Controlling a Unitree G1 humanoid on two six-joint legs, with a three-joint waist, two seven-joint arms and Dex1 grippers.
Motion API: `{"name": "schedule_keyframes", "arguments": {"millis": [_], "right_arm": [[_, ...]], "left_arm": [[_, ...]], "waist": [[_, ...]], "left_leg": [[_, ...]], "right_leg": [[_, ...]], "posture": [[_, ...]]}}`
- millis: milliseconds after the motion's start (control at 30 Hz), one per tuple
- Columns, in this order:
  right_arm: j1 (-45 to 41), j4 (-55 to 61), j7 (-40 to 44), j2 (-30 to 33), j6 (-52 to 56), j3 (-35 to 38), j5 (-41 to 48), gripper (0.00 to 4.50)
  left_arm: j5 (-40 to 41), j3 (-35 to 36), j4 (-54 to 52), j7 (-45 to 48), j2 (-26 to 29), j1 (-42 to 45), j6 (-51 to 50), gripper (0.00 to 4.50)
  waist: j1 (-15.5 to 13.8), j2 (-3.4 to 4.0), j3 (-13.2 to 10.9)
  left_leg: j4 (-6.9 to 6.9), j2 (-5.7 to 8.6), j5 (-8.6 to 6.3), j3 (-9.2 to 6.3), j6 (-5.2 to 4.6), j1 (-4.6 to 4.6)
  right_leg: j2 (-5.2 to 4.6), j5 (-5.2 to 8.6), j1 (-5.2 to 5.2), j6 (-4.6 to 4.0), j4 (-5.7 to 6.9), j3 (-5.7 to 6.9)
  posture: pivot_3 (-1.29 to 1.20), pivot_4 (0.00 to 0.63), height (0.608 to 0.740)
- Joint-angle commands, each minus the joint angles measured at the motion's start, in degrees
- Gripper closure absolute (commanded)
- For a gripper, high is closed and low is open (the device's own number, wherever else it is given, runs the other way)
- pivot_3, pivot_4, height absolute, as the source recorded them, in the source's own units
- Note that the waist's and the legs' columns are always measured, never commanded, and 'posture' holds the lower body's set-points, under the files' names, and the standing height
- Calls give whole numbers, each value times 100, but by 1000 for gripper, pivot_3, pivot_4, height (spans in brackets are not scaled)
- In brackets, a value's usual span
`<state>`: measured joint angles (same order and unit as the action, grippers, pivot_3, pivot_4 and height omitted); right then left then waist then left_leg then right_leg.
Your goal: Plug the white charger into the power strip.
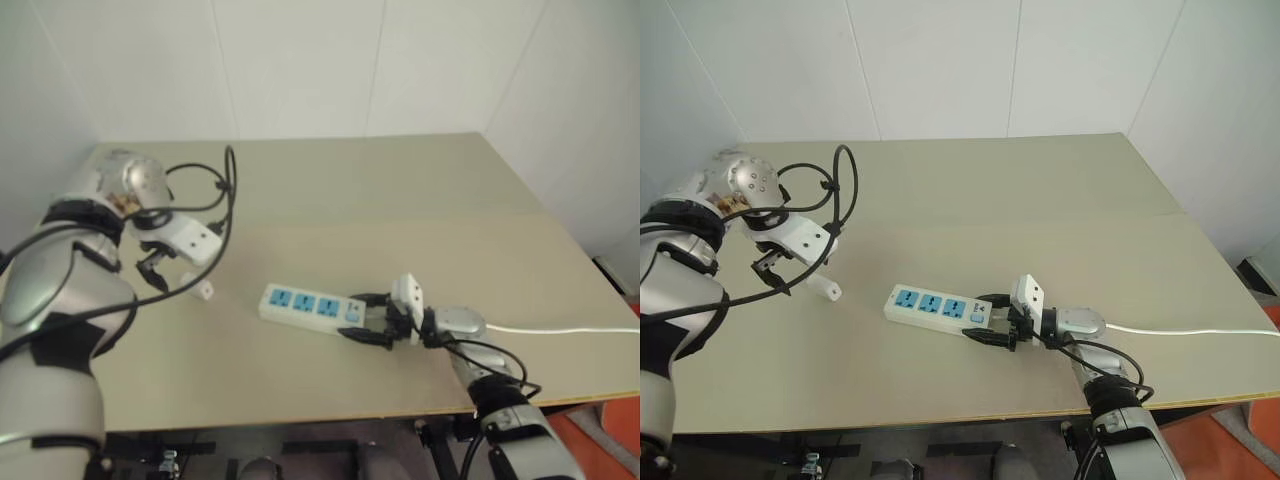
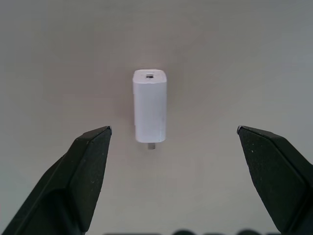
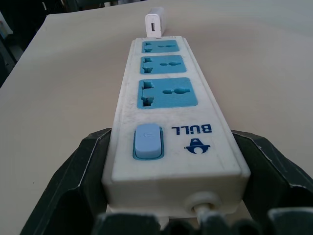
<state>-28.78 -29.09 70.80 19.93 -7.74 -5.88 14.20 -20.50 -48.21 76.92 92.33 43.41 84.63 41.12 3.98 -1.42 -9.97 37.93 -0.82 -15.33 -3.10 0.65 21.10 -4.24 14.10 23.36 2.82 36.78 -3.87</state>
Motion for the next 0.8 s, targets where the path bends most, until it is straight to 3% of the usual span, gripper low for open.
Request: {"name": "schedule_keyframes", "arguments": {"millis": [33,333,800], "right_arm": [[74,107,-176,32,89,-17,-91,1098],[227,288,-286,91,159,-10,-68,1098],[494,663,-485,187,321,8,-25,1098]], "left_arm": [[-115,298,-99,17,-24,-69,-10,0],[-540,788,-168,-272,-205,-397,-3,0],[-1305,801,-102,-1056,-437,-518,94,0]], "waist": [[-2,0,0],[-4,0,1],[-44,-1,1]], "left_leg": [[0,0,0,0,0,0],[1,0,0,-1,0,-1],[2,2,0,-4,0,-1]], "right_leg": [[0,0,0,0,0,0],[0,-1,-2,0,14,1],[-3,-1,-7,0,23,5]], "posture": [[0,150,740],[0,150,740],[0,150,740]]}}
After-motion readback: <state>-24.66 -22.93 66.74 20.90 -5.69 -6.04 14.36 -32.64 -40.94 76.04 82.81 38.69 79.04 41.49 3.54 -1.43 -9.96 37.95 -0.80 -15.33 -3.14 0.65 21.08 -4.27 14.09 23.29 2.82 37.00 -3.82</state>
